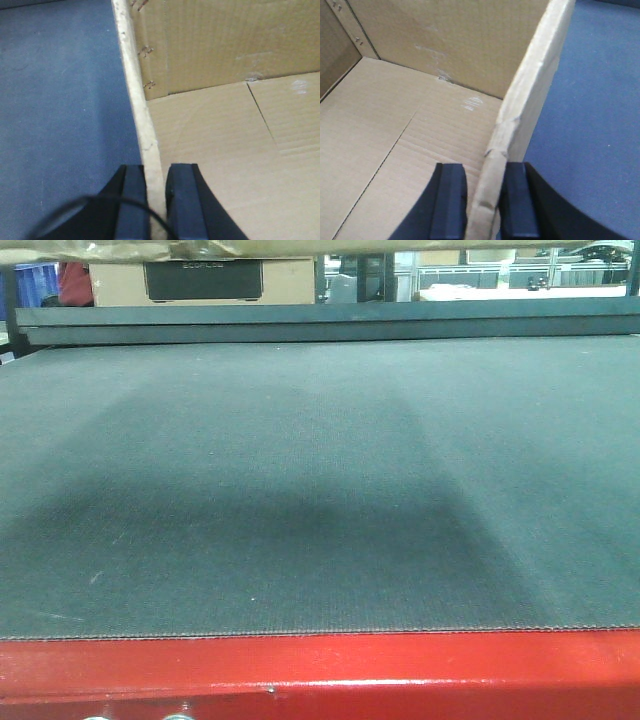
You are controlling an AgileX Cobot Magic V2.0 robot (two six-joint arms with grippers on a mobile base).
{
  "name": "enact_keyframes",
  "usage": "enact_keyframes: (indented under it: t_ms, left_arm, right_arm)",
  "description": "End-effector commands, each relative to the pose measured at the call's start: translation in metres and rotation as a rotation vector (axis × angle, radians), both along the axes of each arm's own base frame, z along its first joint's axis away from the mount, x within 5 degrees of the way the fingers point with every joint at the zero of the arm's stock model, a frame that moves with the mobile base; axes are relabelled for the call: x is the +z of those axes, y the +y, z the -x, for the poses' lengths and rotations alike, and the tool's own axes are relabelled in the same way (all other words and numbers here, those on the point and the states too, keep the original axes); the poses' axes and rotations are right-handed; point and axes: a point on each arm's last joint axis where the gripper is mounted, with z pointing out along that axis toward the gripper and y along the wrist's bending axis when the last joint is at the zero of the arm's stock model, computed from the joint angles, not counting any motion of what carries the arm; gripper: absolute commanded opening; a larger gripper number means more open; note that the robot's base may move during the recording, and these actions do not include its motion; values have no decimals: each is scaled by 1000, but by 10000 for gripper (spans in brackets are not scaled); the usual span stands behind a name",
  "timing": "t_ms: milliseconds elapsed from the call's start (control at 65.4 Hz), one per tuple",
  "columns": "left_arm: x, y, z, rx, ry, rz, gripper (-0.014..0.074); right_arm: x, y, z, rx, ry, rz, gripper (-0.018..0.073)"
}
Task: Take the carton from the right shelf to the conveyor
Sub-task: 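Lower the carton with both grippers onto the grey conveyor belt, then open both grippers and withdraw them from the carton walls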
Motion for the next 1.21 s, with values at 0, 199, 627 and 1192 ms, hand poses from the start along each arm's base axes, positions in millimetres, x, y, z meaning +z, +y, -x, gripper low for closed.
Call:
enact_keyframes:
  t_ms: [0, 199, 627, 1192]
  left_arm:
    - [-10, -12, -14, -30, 4, 43, -13]
    - [-61, -30, -59, -36, 58, 33, -13]
    - [-129, -40, -128, -30, 57, -11, -13]
    - [-108, -33, -115, -12, 56, -7, 584]
  right_arm:
    - [6, -1, -6, 11, -46, -60, -72]
    - [-27, -13, -62, -109, 31, -19, -72]
    - [-126, -4, -160, -186, 177, 54, -71]
    - [-86, -13, -138, -190, 99, 31, 514]
